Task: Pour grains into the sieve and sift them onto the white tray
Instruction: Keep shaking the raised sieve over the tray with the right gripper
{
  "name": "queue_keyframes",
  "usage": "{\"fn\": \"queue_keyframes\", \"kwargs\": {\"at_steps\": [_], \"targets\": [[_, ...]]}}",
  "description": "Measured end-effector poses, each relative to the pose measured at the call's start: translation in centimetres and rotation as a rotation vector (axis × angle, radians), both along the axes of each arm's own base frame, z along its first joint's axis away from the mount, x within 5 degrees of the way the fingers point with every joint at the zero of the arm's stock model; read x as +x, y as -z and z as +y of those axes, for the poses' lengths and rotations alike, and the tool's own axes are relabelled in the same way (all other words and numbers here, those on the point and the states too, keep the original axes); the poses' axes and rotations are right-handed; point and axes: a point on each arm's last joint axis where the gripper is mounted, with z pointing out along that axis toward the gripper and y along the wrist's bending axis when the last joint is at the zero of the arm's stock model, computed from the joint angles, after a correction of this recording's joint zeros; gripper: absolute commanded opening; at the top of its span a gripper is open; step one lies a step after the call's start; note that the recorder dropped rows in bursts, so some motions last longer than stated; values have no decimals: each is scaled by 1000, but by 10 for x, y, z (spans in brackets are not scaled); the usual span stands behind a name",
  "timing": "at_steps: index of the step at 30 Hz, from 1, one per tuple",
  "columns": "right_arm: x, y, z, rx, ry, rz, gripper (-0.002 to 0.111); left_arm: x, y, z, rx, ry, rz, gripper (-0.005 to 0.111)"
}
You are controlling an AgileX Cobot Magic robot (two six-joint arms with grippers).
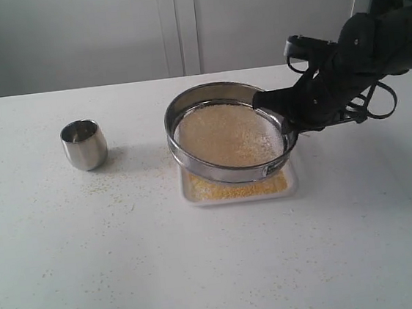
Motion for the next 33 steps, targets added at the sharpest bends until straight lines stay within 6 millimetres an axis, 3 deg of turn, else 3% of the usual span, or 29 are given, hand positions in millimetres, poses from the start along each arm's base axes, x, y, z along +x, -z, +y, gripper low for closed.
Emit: {"fn": "queue_keyframes", "kwargs": {"at_steps": [4,11,15,21,24,27,33], "targets": [[14,-4,1,18,44,-166,0,0,0,0,0,0,0,0],[0,-4,1,18,9,-12,0,0,0,0,0,0,0,0],[14,-7,0,46,64,-117,0,0,0,0,0,0,0,0],[6,-17,-1,7,-21,-45,0,0,0,0,0,0,0,0],[18,-23,3,68,48,-144,0,0,0,0,0,0,0,0],[27,-30,2,116,83,-113,0,0,0,0,0,0,0,0],[11,-32,1,-11,-52,-12,0,0,0,0,0,0,0,0]]}}
